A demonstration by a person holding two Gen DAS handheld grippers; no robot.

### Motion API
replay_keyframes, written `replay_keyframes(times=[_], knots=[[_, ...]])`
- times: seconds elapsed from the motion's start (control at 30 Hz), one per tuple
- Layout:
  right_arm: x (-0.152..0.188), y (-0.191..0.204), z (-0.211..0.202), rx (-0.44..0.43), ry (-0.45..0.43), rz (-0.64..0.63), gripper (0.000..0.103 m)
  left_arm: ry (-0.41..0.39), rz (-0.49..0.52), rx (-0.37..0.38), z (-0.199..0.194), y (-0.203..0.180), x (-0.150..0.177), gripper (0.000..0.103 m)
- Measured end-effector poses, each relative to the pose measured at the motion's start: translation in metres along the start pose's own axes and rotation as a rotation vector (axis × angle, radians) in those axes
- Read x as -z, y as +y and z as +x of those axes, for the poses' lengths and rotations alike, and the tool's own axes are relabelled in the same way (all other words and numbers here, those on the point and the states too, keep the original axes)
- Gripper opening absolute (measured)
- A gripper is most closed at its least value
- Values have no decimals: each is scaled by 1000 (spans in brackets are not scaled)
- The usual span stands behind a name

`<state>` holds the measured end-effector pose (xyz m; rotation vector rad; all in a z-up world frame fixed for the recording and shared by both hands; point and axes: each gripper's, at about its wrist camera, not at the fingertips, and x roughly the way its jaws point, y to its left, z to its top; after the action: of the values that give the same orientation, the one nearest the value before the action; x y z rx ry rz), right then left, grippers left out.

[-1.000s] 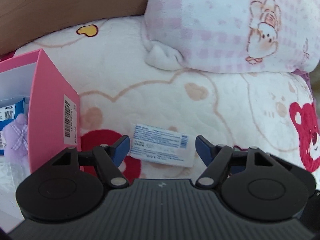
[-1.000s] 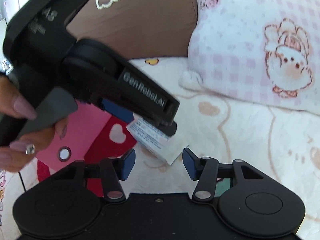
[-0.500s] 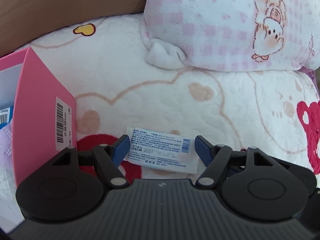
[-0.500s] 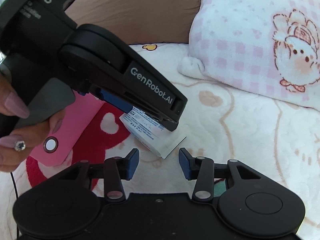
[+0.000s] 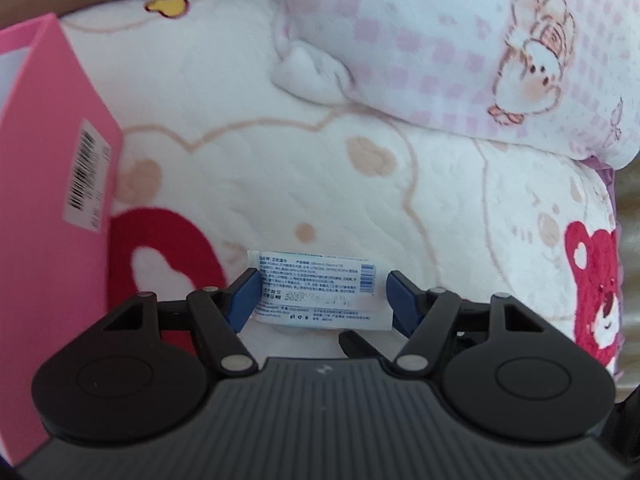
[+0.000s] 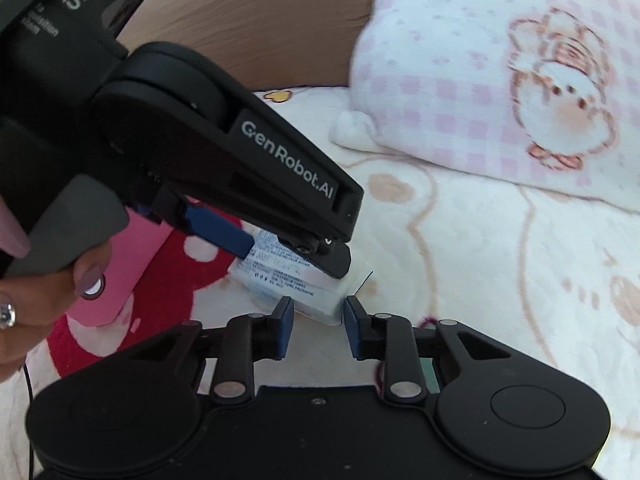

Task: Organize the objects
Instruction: 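Lower the left tool onto the white soap box and close on it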

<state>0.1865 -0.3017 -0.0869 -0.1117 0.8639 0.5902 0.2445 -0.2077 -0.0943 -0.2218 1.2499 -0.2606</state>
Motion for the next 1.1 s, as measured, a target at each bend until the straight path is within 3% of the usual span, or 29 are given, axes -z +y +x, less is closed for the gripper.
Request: replay_keyframes(times=[0.13, 0.23, 0.37, 0.57, 0.67, 0.77, 0.9, 1.1], knots=[[10, -15, -7, 18, 8, 18, 38, 37, 38, 60, -2, -12, 6, 67], [19, -19, -10, 54, 13, -42, 37, 46, 80, 70, -4, -16, 11, 65], [24, -26, -14, 44, -12, 28, 38, -6, 83, 54, -4, -10, 13, 63], [17, -22, -9, 80, -9, 8, 39, -104, 93, -23, -8, 1, 16, 65], [14, -18, -7, 88, -10, -24, 42, -90, 46, 15, -3, 9, 14, 66], [20, -4, -3, 127, -8, -113, 52, -79, -39, 59, 7, 15, 15, 66], [22, -1, -2, 140, -13, -145, 53, -87, -121, 141, 9, 22, 21, 53], [17, 0, -3, 114, -12, -142, 52, -114, -126, 154, 8, 22, 28, 40]])
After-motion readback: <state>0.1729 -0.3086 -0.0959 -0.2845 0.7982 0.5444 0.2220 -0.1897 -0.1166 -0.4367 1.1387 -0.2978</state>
